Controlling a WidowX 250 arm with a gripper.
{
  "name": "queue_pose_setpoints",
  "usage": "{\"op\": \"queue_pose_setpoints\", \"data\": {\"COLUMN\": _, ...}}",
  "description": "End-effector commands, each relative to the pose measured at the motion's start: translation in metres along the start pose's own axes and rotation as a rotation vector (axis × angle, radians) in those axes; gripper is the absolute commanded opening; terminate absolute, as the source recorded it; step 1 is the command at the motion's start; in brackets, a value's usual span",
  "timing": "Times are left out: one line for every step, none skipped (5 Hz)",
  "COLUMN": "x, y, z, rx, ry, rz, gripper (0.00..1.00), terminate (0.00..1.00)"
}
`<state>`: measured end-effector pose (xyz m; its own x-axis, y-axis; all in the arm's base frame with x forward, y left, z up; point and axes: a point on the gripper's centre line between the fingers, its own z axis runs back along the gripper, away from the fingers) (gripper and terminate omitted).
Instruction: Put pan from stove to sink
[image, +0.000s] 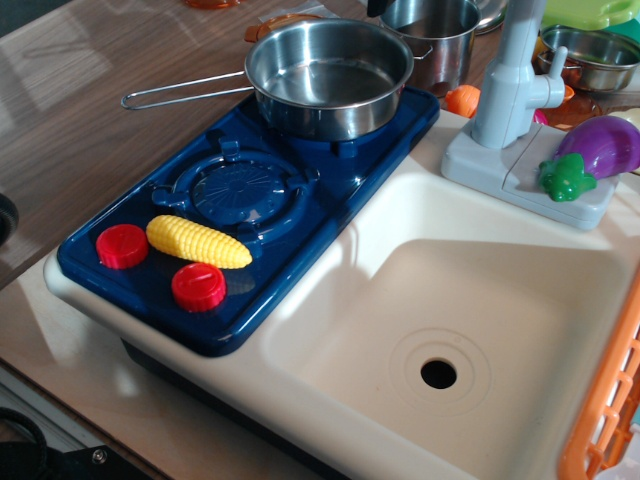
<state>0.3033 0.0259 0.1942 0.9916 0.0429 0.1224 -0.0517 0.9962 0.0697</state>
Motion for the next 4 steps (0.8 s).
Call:
{"op": "queue_pose_setpoints", "data": {"x": 0.000, "y": 0.000, "z": 0.000, "rx": 0.000, "ry": 0.000, "rz": 0.000, "gripper": 1.00, "terminate": 0.00}}
{"op": "queue_pose_setpoints", "data": {"x": -0.011, "y": 0.000, "z": 0.003, "rx": 0.029, "ry": -0.060, "rz": -0.233, "gripper": 1.00, "terminate": 0.00}}
{"op": "queue_pose_setpoints", "data": {"x": -0.023, "y": 0.002, "z": 0.003, "rx": 0.006, "ry": -0.072, "rz": -0.427, "gripper": 1.00, "terminate": 0.00}}
{"op": "queue_pose_setpoints", "data": {"x": -0.032, "y": 0.003, "z": 0.003, "rx": 0.005, "ry": -0.072, "rz": -0.604, "gripper": 1.00, "terminate": 0.00}}
